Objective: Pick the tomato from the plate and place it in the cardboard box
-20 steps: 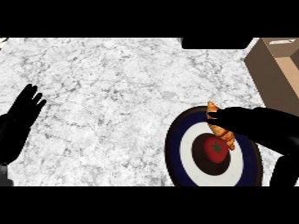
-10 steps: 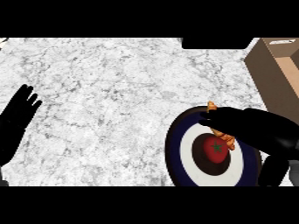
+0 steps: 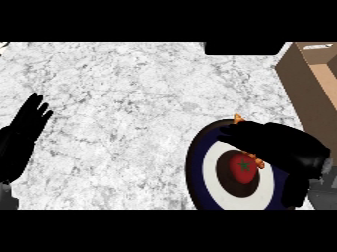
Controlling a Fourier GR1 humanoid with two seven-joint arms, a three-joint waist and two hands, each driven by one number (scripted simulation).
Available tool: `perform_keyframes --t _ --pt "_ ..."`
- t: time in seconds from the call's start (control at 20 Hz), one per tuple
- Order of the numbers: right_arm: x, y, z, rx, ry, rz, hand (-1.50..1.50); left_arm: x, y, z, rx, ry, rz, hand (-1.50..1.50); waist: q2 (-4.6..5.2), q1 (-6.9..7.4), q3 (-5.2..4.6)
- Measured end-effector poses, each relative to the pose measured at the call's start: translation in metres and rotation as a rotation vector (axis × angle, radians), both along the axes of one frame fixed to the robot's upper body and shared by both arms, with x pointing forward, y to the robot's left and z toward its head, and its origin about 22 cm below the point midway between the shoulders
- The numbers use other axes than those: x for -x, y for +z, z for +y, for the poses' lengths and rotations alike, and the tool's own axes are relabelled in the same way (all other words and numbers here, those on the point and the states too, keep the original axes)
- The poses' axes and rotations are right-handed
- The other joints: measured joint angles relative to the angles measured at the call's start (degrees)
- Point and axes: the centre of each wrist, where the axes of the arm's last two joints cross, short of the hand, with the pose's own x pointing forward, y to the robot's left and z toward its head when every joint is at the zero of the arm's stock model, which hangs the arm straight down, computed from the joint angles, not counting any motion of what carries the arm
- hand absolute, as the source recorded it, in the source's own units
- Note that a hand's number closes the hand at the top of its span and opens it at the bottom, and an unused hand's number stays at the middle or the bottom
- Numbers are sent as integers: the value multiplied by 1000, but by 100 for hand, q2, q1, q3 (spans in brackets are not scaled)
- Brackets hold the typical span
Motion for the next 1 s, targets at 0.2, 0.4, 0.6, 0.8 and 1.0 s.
perform_keyframes --t 0.2,0.4,0.6,0.8,1.0 --pt "1 -2 4 29 -14 -4 -150 6 -1 3 1 -3 0 0 -1 2 0" --pt "0 -12 4 54 -20 -7 -150 5 1 3 -1 3 1 0 -1 1 0" --pt "-3 -22 10 74 -21 -14 -150 2 -2 5 -8 5 -1 0 1 1 0" --pt "0 -29 18 95 -18 -4 -150 4 -2 5 -5 4 -3 0 0 1 0" --pt "0 -32 15 121 -15 2 -150 3 -2 7 4 1 3 0 -1 0 -1"
